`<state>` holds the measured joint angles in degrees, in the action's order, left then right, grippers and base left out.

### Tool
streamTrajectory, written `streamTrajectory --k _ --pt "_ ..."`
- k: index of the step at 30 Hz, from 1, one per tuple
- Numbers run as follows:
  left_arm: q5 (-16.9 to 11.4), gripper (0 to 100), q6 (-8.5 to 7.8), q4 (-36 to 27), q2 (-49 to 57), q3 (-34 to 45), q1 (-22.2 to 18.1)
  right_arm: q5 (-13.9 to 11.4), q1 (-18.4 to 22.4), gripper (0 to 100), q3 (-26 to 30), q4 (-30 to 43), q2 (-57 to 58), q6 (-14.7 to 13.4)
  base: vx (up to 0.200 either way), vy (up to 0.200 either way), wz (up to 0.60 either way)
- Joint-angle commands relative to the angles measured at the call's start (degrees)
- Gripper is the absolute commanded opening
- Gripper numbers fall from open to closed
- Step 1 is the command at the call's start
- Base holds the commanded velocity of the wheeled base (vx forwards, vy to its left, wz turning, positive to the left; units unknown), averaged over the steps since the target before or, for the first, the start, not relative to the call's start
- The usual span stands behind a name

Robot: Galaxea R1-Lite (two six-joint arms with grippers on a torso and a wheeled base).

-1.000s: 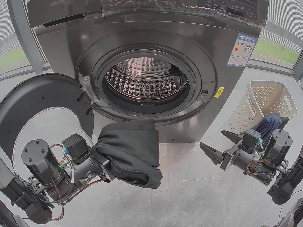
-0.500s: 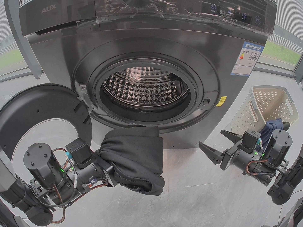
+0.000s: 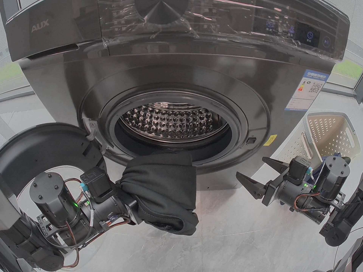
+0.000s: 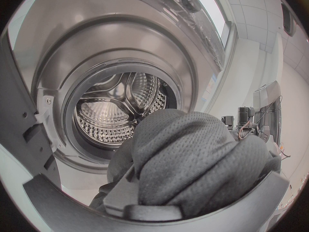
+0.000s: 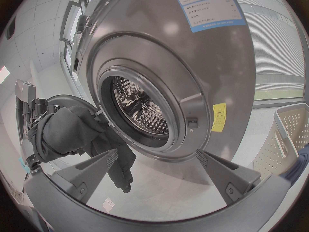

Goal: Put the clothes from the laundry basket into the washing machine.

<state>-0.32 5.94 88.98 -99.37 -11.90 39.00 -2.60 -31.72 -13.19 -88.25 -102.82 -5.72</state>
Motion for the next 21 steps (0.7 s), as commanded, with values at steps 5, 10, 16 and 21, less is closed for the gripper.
streamTrajectory --k 5,10,16,21 --pt "0.1 0 0.04 0.1 -0.7 0.2 1.2 0.0 -0.1 100 0.2 0.0 -0.1 0.0 0.0 0.0 0.0" --pt "0.1 0 0.04 0.1 -1.1 0.6 1.3 0.0 -0.1 100 0.3 0.0 -0.1 0.0 0.0 0.0 0.0" --pt "0.1 0 0.04 0.1 -1.1 0.7 1.3 0.0 -0.1 100 0.4 0.0 -0.1 0.1 0.0 0.0 0.0" --pt "0.1 0 -0.05 0.1 -1.2 0.3 1.3 -0.1 -0.9 100 1.2 0.0 0.0 0.1 0.0 0.0 0.0"
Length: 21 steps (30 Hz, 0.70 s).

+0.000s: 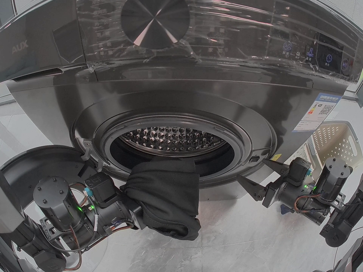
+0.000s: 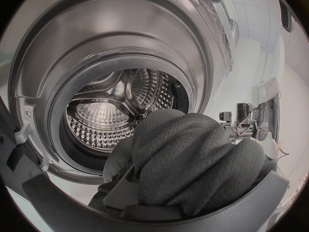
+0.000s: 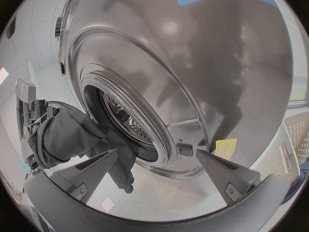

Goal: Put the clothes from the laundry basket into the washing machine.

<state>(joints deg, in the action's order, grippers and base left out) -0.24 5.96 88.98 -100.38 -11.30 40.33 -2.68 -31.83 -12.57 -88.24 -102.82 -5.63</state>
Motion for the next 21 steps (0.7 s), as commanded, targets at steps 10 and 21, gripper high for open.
streamTrajectory --k 10,21 --pt "0.9 0 -2.89 0.1 -6.8 -5.6 -0.7 0.3 -11.8 100 7.5 0.0 0.0 -0.2 0.0 0.0 0.0" --pt "4.8 0 -0.51 0.1 -17.5 -19.8 -3.4 3.3 -13.2 100 7.2 0.0 0.1 -0.8 0.0 0.0 0.0"
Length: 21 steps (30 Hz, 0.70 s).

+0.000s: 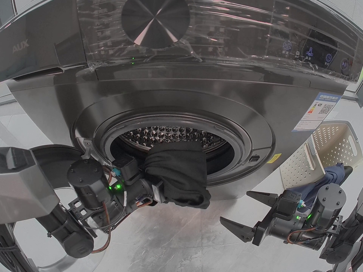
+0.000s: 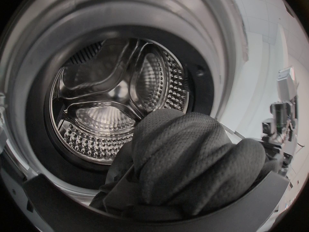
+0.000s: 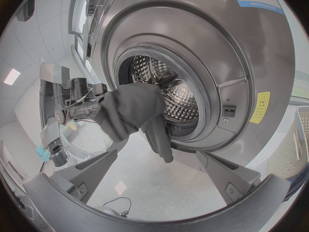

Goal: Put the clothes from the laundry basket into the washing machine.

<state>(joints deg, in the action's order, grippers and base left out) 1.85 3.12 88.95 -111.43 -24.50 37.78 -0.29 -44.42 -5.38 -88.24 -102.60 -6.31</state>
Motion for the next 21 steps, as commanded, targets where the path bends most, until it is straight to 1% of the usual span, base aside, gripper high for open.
streamTrajectory --k 1,3,4,6,7,10,12,13,14,16,17,21 --pt "3.6 0 2.77 0.1 -7.1 -8.0 -0.6 0.9 -0.6 100 0.0 0.0 -0.1 -0.1 0.0 0.0 0.0" --pt "4.9 0 2.94 0.1 -8.7 -10.1 -0.5 1.0 -0.6 100 0.0 0.0 -0.1 -0.1 0.0 0.0 0.0" --pt "5.1 0 2.94 0.1 -9.1 -10.7 -0.5 1.0 -0.7 100 0.0 0.0 -0.1 0.0 0.0 0.0 0.0" --pt "6.6 0 3.03 0.1 -10.8 -13.3 -0.9 1.3 -0.7 100 0.2 0.1 0.0 -0.1 0.0 0.0 0.0" --pt "7.5 0 3.03 0.1 -11.9 -15.0 -1.0 1.9 -0.8 100 0.2 0.2 0.0 -0.1 0.0 0.0 0.0" --pt "8.3 0 3.3 0.1 -14.0 -19.7 -1.9 3.4 -1.9 100 0.3 0.3 -0.1 -0.1 0.0 0.0 0.0" --pt "8.3 0 3.47 0.1 -15.0 -22.3 -2.7 5.2 -2.4 100 0.2 0.3 -0.4 -0.3 0.0 0.0 0.0" --pt "8.3 0 3.47 0.0 -15.0 -22.5 -2.7 5.4 -2.5 100 0.1 0.3 -0.4 -0.3 0.0 0.0 0.0" --pt "8.5 0 3.56 0.0 -16.0 -25.4 -3.0 8.5 -3.0 100 -0.2 0.3 -0.6 -1.2 0.0 0.0 0.0" --pt "8.6 0 3.56 -0.1 -17.6 -27.8 -3.5 10.6 -3.0 100 -0.6 0.3 -1.2 -2.5 0.0 0.0 0.0" --pt "8.6 0 3.56 -0.1 -18.2 -28.6 -3.7 10.9 -3.0 100 -0.7 0.3 -1.5 -2.7 0.0 0.0 0.0" --pt "9.1 0 3.56 -0.1 -21.3 -32.8 -4.2 10.8 -3.2 100 -0.8 0.3 -1.6 -2.8 0.0 0.0 0.0"
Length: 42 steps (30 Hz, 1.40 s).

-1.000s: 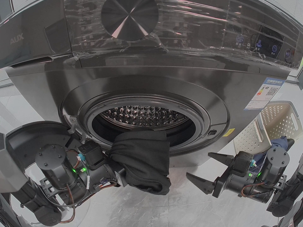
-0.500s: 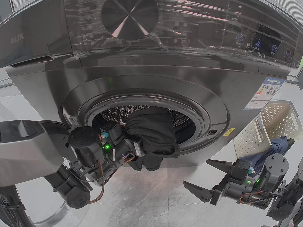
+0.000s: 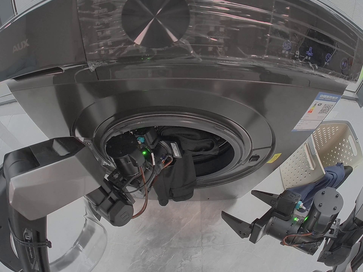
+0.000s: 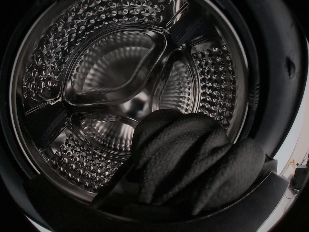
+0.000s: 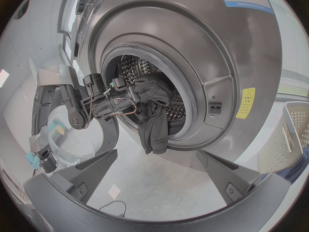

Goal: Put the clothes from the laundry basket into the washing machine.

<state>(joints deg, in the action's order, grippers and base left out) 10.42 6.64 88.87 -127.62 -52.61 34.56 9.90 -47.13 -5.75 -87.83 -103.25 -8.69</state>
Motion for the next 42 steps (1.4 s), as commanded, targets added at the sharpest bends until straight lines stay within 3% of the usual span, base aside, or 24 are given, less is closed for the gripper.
streamTrajectory --k 1,9,20,30,31,35,42 --pt "1.1 0 -0.05 -0.2 -5.9 -6.3 -1.1 0.5 -0.8 100 -0.5 -0.1 -0.9 -0.4 0.0 0.0 0.0" --pt "2.6 0 -0.05 -4.2 -9.7 -16.2 -2.5 0.3 -1.2 100 -0.5 -0.1 -0.8 -0.5 0.0 0.0 0.0" --pt "2.5 0 0.12 -18.2 -12.7 -30.0 -4.8 -0.1 -1.2 100 -0.3 -0.4 -1.5 -0.6 0.0 0.0 0.0" --pt "3.2 0 0.39 -18.7 -14.1 -33.1 -5.1 -0.7 -0.9 100 -0.2 -0.4 -1.5 -0.6 0.0 0.0 0.0" --pt "3.2 100 0.39 -18.8 -14.1 -33.0 -5.1 -0.7 -0.9 100 -0.2 -0.4 -1.5 -0.6 0.0 0.0 0.0" --pt "3.3 100 0.56 -18.7 -13.9 -32.5 -4.9 -0.7 -1.0 100 -0.3 -0.4 -1.5 -0.6 0.0 0.0 0.0" --pt "4.3 100 1.27 -24.3 -11.2 -25.3 -3.6 -0.8 -1.0 100 -0.4 -0.4 -1.5 -0.6 0.0 0.0 0.0"
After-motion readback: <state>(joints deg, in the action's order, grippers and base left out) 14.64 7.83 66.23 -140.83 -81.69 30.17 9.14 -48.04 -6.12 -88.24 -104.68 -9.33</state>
